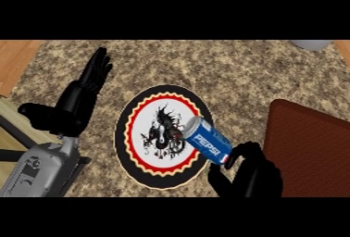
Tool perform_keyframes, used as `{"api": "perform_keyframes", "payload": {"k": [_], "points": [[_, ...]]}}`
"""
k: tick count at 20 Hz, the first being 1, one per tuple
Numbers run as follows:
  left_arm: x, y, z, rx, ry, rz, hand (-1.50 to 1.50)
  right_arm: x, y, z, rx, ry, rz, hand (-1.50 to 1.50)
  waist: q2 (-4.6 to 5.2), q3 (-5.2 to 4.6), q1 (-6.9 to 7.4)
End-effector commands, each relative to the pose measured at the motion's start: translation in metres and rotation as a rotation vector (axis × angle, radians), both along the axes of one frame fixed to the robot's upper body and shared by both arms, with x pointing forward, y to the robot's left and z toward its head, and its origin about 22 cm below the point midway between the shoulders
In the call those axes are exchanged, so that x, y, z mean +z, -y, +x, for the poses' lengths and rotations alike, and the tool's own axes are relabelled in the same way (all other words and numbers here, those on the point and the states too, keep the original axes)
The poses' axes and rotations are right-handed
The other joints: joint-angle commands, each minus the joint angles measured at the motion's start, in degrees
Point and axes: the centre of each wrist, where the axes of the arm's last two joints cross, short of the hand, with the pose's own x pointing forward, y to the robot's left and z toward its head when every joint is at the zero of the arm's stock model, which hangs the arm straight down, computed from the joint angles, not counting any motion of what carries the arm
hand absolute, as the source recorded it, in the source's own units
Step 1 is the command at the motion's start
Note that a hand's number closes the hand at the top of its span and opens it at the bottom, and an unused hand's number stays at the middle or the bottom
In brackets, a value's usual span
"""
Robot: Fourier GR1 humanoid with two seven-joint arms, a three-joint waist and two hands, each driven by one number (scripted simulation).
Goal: Pick the can from the tray and place it in the plate
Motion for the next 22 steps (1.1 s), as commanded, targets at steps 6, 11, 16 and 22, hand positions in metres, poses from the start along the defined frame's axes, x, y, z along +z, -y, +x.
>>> {"api": "perform_keyframes", "payload": {"k": [6, 11, 16, 22], "points": [[0.014, -0.023, 0.006, 0.015, 0.022, 0.087, 0.0, -0.004, 0.003, 0.059, -0.238, -0.103, 0.21, -1.5, -0.28, 0.32, 2.62], [0.008, -0.017, 0.01, 0.0, 0.019, 0.089, 0.0, -0.005, -0.003, 0.091, -0.186, -0.081, 0.282, -1.5, 0.19, 0.35, 3.55], [0.006, -0.009, 0.017, 0.009, 0.029, 0.088, 0.0, 0.004, -0.002, 0.116, -0.154, 0.087, 0.328, -1.5, 0.28, 0.37, 3.12], [-0.001, -0.018, 0.012, 0.02, 0.014, 0.09, 0.0, 0.027, -0.003, 0.125, -0.135, 0.297, 0.429, -1.5, -0.64, 0.28, 2.77]]}}
